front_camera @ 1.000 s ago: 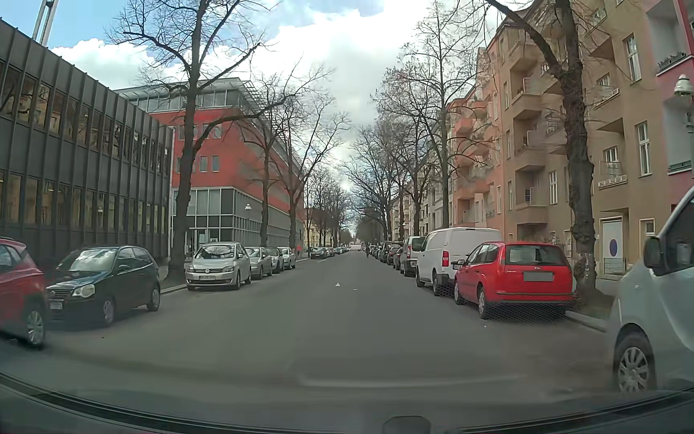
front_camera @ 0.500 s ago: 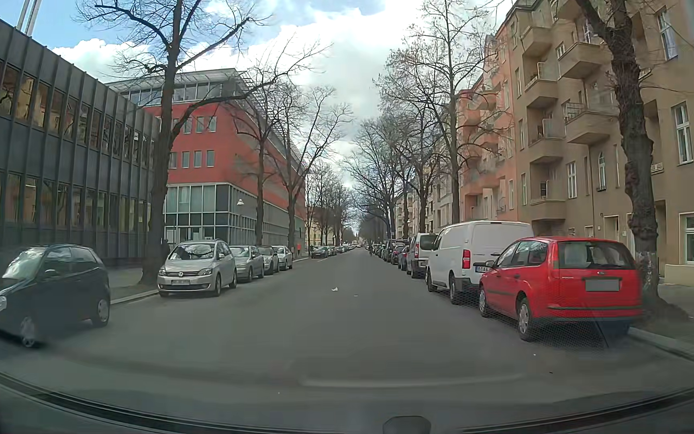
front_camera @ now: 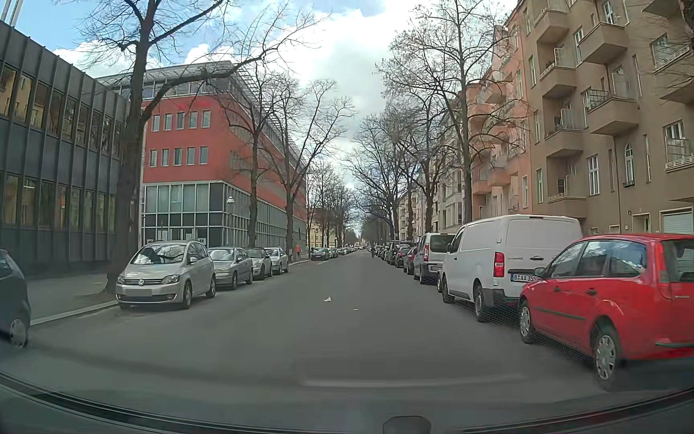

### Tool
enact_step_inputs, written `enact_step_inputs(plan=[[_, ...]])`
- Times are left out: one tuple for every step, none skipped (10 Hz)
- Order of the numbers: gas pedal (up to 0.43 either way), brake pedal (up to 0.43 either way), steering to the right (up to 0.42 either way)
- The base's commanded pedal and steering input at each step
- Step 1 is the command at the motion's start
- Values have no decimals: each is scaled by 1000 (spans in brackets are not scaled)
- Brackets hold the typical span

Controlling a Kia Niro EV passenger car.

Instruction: Follow the waypoints while adhering to traffic rules and regulations

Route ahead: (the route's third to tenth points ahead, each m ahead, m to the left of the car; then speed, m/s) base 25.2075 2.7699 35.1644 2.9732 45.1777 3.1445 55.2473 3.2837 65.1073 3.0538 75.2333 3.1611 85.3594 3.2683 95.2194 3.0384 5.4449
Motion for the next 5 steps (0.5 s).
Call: enact_step_inputs(plan=[[138, 30, -5], [157, 30, -5], [157, 30, -4], [157, 24, -5], [157, 30, -5]])
